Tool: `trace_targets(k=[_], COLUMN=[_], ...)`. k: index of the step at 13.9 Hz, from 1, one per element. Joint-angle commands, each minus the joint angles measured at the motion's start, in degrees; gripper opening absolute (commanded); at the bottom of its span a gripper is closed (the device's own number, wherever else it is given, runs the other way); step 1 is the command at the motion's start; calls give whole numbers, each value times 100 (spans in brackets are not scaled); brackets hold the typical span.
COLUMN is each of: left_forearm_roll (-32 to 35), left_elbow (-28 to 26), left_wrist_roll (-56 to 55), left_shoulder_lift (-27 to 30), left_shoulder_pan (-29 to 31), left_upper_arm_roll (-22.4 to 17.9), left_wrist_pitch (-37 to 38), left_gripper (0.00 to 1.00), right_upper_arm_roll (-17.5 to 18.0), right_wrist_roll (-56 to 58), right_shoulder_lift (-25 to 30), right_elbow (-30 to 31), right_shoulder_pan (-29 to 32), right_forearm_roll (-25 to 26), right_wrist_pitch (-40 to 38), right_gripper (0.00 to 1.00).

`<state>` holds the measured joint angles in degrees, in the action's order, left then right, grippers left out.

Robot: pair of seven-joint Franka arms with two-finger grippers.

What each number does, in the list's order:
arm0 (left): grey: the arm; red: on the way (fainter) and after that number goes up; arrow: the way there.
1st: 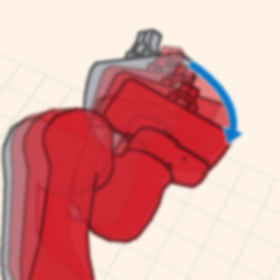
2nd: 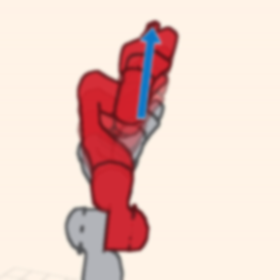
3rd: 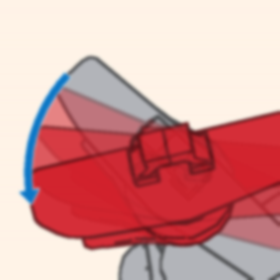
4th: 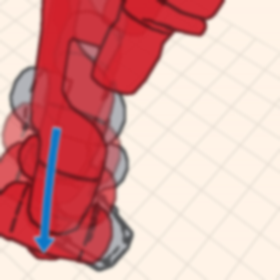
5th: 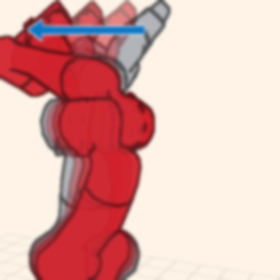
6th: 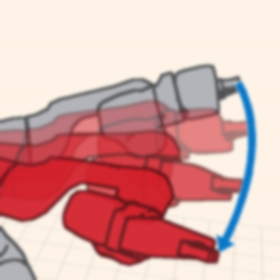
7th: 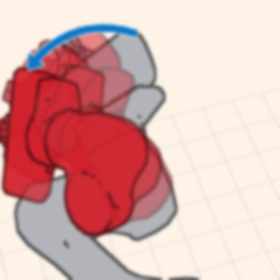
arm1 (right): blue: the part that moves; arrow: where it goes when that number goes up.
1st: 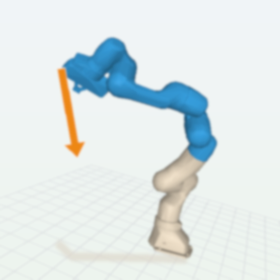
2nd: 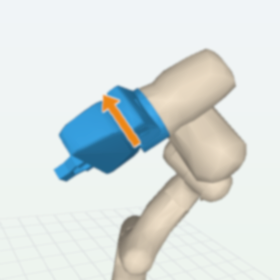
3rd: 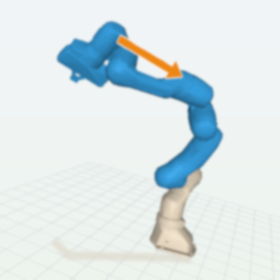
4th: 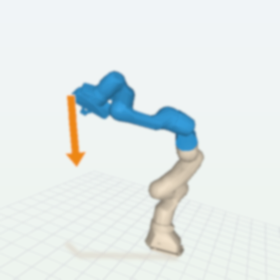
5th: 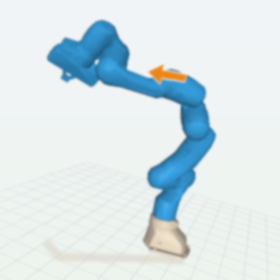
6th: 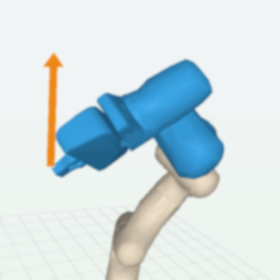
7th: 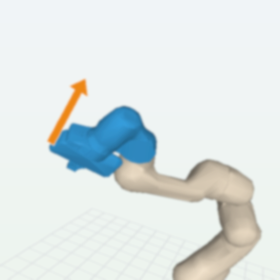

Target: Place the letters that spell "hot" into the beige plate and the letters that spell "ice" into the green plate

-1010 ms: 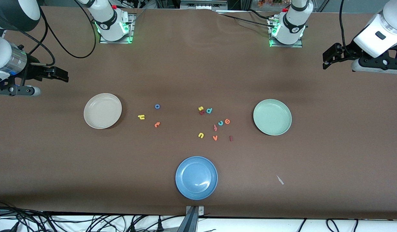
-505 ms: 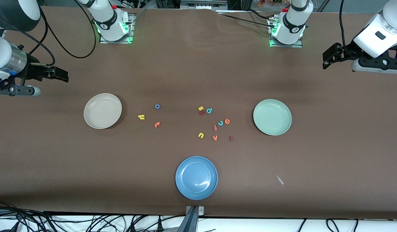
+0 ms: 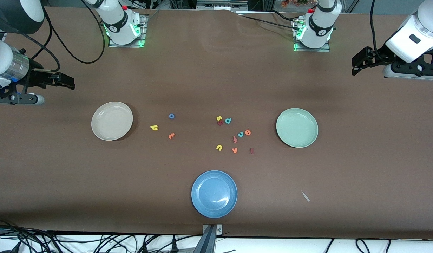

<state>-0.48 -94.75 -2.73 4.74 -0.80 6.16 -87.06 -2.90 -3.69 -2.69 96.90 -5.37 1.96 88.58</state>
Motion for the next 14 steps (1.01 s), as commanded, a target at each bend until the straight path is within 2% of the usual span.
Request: trace_targets(k=[1,5,8,10,11,14], left_forearm_roll=[-13,-13,-13,-13,-22,-22], left_elbow=[114,114,114,114,114,106], left_wrist_roll=[-34,-34,-34,-43,-52,-52], left_shoulder_lift=[1,1,1,1,-8,-86], left_shoulder_pan=[-8,-16,-17,-17,-17,-43], left_upper_arm_roll=[16,16,25,25,17,16], left_wrist_pitch=[119,119,119,119,119,119], left_gripper=[100,100,100,100,100,100], right_upper_arm_roll=[-9,70,96,105,175,859], right_wrist_roll=[53,-113,-893,-1334,-1518,-2606], right_shoulder_lift=[-91,-152,-327,-355,-311,-223], right_elbow=[-84,-84,-67,291,607,1469], right_shoulder_pan=[18,-244,-464,-614,-675,-693], right_forearm_roll=[-116,-90,-186,-423,-459,-468], right_wrist_pitch=[-87,-78,71,490,806,1790], right_gripper=[100,100,100,100,100,100])
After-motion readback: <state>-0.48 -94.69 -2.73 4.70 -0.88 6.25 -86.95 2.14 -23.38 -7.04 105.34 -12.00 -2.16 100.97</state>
